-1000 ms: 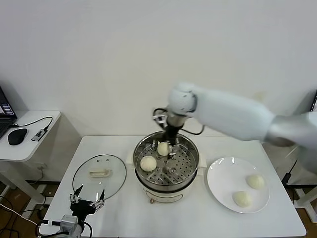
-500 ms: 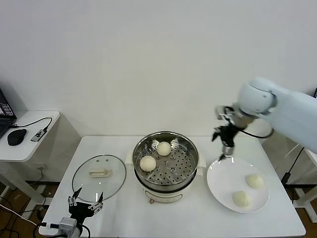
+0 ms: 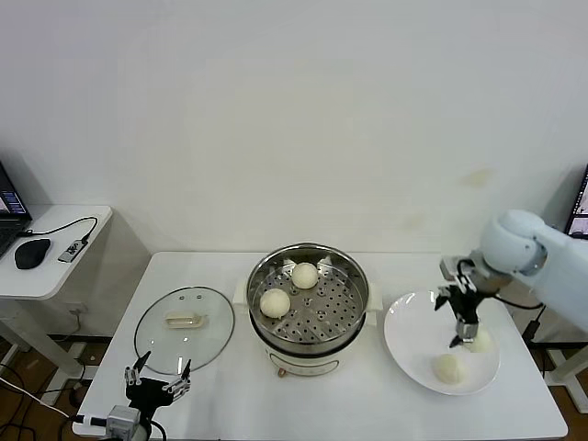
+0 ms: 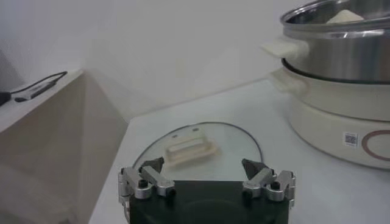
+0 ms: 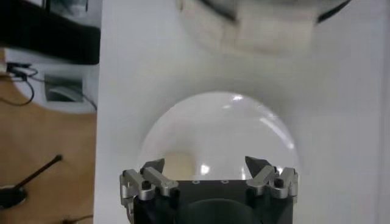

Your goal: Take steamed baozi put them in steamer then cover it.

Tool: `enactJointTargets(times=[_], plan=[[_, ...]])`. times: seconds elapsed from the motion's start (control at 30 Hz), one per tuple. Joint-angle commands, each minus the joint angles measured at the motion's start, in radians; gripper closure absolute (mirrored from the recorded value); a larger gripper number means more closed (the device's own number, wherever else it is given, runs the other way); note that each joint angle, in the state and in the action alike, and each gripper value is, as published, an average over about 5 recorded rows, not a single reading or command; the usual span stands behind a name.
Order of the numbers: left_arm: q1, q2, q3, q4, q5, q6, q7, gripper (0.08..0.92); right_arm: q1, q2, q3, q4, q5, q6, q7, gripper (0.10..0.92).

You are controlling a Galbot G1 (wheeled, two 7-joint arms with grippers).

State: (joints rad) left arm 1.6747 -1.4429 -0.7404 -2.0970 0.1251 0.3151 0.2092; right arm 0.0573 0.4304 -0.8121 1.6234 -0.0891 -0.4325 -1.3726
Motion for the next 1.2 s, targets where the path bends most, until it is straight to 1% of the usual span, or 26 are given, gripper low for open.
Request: enactJointTargets(times=[0.03, 0.57, 1.2], plan=[[0.002, -0.001, 0.0, 0.003, 0.003, 0.005, -0.001, 0.177, -0.163, -0.024, 0.077, -0.016, -0.087, 0.027, 0.004, 0.203], [-0.001, 0.001, -0.003, 0.027, 0.012, 0.002, -0.001, 0.177, -0.297, 0.037, 0.186, -0.093, -0.167, 0.036, 0.031, 0.203], [-0.011, -0.003, 0.007, 0.052, 0.023, -0.001, -0.002, 0.177, -0.319, 0.095, 0.188, -0.143, -0.179, 0.036, 0.074, 0.203]])
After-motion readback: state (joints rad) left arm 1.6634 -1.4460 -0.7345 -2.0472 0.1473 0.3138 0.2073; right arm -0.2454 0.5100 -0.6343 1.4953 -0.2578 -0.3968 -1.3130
